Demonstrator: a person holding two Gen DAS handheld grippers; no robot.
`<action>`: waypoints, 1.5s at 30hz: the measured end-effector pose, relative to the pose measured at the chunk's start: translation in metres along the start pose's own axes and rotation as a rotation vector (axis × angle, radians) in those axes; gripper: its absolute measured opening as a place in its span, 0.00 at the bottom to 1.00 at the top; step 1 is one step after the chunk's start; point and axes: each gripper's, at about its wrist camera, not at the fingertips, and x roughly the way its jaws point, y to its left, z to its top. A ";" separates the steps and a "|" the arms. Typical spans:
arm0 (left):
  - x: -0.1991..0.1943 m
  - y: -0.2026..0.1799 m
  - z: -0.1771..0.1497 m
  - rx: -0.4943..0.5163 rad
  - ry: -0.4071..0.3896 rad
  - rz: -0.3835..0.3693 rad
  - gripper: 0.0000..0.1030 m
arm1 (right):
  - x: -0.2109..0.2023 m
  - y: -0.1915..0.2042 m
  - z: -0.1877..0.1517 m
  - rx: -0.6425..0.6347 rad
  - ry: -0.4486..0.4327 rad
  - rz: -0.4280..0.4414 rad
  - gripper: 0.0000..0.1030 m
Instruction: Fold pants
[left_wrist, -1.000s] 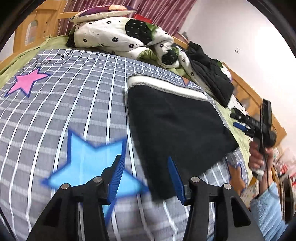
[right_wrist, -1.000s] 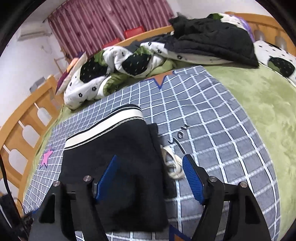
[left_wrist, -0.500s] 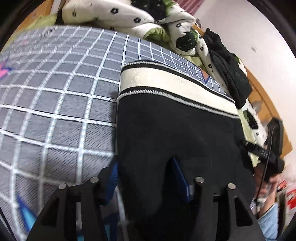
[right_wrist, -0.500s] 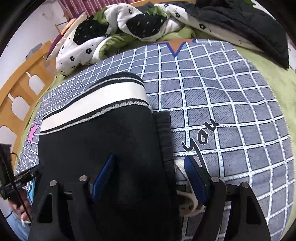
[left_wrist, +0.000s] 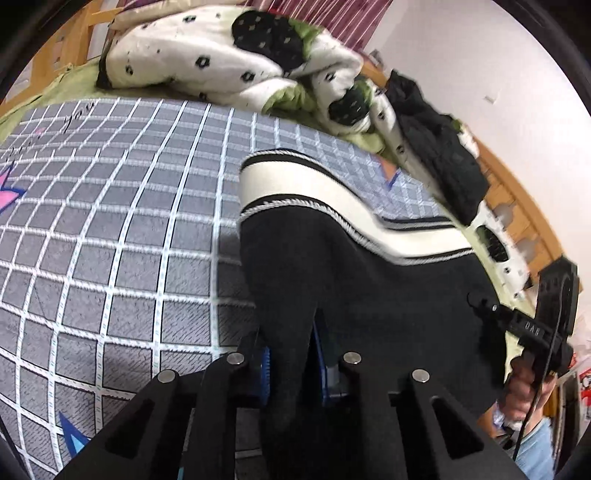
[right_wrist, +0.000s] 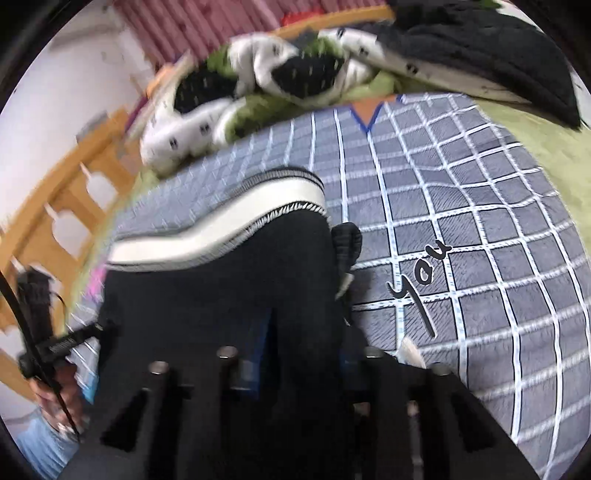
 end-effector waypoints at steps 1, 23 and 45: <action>-0.005 -0.003 0.003 0.014 -0.005 -0.004 0.17 | -0.009 0.005 -0.001 0.017 -0.025 0.013 0.23; -0.063 0.150 0.021 0.124 0.057 0.374 0.18 | 0.071 0.150 -0.041 -0.091 0.032 -0.040 0.29; 0.010 0.110 0.055 0.287 -0.093 0.385 0.38 | 0.128 0.202 -0.003 -0.332 -0.045 -0.163 0.33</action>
